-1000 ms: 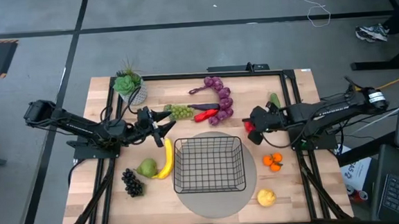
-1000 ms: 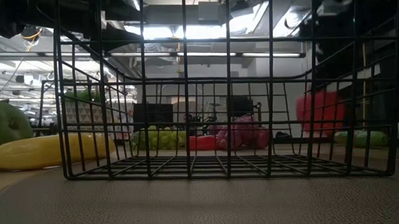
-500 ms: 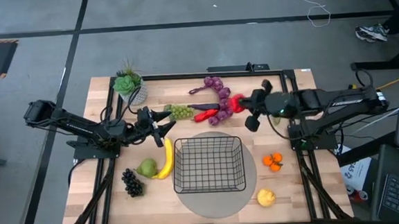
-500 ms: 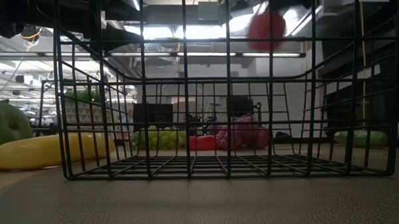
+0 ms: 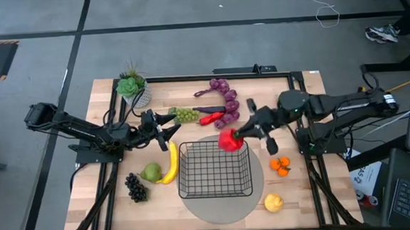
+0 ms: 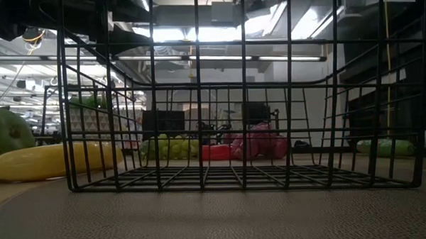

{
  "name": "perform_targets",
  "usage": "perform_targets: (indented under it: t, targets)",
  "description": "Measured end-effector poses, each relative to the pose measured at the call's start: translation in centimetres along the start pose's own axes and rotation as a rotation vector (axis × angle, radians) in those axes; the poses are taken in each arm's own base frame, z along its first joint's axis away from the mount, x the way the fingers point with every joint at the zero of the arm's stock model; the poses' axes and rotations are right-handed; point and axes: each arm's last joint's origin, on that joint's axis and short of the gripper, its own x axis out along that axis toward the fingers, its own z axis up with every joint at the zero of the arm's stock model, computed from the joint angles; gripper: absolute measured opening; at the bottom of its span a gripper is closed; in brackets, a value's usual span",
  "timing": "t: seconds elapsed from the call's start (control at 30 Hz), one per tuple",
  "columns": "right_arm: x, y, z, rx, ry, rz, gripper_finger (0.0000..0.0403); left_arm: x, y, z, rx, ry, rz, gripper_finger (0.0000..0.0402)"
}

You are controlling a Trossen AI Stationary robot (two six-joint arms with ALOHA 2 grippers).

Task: Build produce basket
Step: Put the red bell pepper into the wire basket

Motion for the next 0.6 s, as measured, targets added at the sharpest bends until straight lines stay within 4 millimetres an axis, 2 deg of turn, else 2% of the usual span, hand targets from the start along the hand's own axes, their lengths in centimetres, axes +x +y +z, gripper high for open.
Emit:
perform_targets:
  t: [0.1, 0.27, 0.6]
  targets:
    - [1.1, 0.2, -1.2, 0.013, -0.020, 0.103, 0.0012, 0.0, 0.0, 0.0, 0.000, 0.000, 0.000, 0.0247]
    - [2.3, 0.5, -3.1, 0.019, 0.008, 0.139, 0.0012, 0.0, 0.0, 0.0, 0.000, 0.000, 0.000, 0.0247]
    - [3.4, 1.3, -4.7, 0.035, 0.106, 0.177, 0.0013, 0.0, 0.0, 0.0, 0.000, 0.000, 0.000, 0.0247]
